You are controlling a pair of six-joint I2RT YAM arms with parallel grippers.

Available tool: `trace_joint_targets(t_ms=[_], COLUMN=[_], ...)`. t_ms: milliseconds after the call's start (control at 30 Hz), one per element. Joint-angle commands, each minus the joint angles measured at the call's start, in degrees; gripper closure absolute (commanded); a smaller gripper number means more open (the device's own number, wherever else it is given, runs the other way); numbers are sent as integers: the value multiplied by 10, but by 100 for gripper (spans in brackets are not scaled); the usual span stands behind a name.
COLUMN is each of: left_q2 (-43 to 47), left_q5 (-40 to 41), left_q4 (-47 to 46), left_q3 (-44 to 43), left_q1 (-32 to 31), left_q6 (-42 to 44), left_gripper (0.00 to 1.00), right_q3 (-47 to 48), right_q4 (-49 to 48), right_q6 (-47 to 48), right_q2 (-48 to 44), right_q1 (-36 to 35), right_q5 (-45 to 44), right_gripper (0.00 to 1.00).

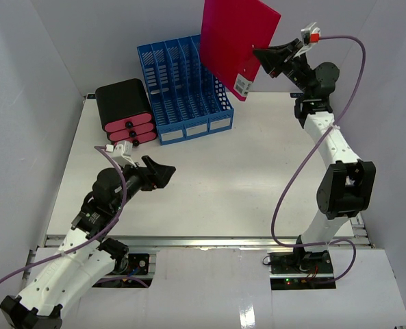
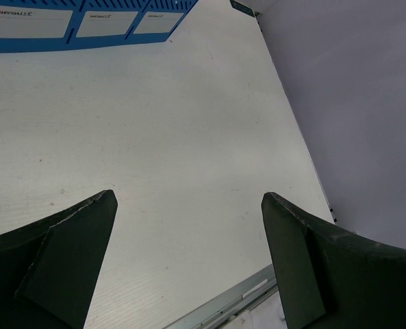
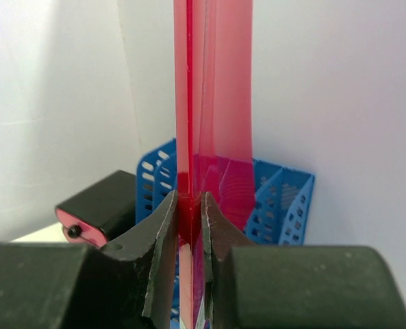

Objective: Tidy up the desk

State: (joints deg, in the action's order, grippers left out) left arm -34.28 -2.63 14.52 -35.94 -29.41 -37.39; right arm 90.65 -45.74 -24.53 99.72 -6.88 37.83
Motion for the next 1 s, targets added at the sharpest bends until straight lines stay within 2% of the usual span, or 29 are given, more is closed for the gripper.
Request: trace_joint_targets(t_ms=[0,133,500,967], left_q2=[1,-3,2,-19], left_q5=[-7,-11,-12,-9], left_q4=[-7,-10,-10,-10], left_q3=[-17,-18,-18,-21], left_q1=[2,2,2,2], left_q6=[7,7,5,9], left_gripper=[2,2,2,2], right_q3=[84,115,152,147], right_q4=[-51,-58,-81,-66], right_q6=[-102,-167,-219,-165], right_q2=[-20,-11,61,116], right_q1=[15,38,53,52], right_q5=[16,8,-32,-53], right_gripper=[92,92,92,92])
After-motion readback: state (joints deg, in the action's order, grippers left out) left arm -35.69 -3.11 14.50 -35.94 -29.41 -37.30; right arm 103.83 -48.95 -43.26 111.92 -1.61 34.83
